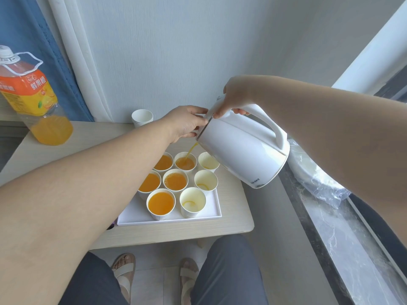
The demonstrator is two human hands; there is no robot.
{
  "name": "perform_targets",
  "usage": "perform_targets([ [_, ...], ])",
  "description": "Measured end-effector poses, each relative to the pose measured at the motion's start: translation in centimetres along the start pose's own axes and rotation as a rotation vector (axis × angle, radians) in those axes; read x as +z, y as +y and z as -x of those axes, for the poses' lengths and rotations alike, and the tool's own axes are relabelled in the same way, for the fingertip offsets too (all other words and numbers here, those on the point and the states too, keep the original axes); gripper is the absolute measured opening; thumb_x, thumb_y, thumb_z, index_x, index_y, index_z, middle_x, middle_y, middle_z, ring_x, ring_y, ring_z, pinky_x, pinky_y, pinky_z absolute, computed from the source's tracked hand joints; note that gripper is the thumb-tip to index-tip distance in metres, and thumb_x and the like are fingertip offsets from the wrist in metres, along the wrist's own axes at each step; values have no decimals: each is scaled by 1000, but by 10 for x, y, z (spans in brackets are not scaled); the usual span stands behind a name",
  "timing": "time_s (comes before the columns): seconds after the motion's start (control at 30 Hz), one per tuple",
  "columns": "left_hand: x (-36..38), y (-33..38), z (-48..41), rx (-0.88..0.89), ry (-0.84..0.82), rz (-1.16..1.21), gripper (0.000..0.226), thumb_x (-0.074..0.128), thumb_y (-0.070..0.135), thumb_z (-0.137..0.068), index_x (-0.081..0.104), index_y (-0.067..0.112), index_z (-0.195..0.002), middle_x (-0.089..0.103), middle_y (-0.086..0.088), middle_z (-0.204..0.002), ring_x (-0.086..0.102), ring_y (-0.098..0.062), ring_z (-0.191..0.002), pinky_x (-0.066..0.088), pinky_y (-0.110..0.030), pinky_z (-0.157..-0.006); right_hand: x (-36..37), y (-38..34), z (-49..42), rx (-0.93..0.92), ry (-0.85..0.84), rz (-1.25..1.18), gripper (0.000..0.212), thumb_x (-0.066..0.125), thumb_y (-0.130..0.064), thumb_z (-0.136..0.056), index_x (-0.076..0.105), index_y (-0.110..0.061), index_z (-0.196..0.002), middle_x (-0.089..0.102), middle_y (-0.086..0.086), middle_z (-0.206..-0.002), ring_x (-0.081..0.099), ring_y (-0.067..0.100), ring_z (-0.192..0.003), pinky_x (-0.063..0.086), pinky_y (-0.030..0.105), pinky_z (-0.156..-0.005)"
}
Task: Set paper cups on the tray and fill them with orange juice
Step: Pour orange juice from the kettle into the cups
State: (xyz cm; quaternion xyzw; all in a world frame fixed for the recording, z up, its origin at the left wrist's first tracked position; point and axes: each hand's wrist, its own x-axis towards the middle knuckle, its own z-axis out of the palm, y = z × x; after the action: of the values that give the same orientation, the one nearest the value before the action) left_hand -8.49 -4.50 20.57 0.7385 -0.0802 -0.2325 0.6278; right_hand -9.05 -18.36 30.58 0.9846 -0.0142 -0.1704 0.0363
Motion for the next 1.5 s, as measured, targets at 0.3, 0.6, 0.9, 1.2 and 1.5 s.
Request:
perform_targets([
  [0.3, -2, -1, -1, 2, 3, 5, 39, 61, 8, -91, 59, 20, -127, 63, -8, -125, 58, -24, -117, 44, -39, -104, -4, -5, 0, -12, -12, 71, 45, 64, -49, -82, 66, -6, -91, 60, 3, -66, 55, 24, -70, 37, 28, -62],
  [0.6, -5, -2, -3, 3, 5, 15, 39, 62, 9, -91, 59, 20, -127, 62, -8, -126, 59, -23, -117, 44, -39, -104, -6, -9, 1, -17, -21, 72, 44, 63, -48, -84, 64, -6, -97, 61, 7, -76, 53, 23, -63, 37, 29, -65],
  [0.9, -5, -3, -2, -5, 4, 6, 41, 62, 8, -91, 58, 19, -130, 62, -8, -126, 59, -24, -116, 45, -38, -103, -3, -10, 4, -21, -40, 69, 50, 60, -47, -86, 64, -4, -111, 63, 8, -83, 54, 24, -71, 37, 26, -61],
  [1.2, -6, -11, -1, -19, 24, -5, 41, 61, 8, -91, 57, 18, -131, 62, -7, -125, 58, -22, -116, 46, -34, -98, 9, -9, 0, -23, -42, 10, 38, 63, -48, -84, 58, -10, -79, 63, 9, -77, 56, 24, -67, 39, 29, -65],
  [1.5, -10, -22, 0, -39, 75, -48, 41, 63, 9, -90, 58, 18, -130, 57, -6, -131, 53, -20, -120, 43, -30, -96, 36, -9, -2, -28, -1, -77, 41, 61, -49, -85, 63, -8, -89, 64, 7, -73, 52, 16, -58, 33, 22, -56],
])
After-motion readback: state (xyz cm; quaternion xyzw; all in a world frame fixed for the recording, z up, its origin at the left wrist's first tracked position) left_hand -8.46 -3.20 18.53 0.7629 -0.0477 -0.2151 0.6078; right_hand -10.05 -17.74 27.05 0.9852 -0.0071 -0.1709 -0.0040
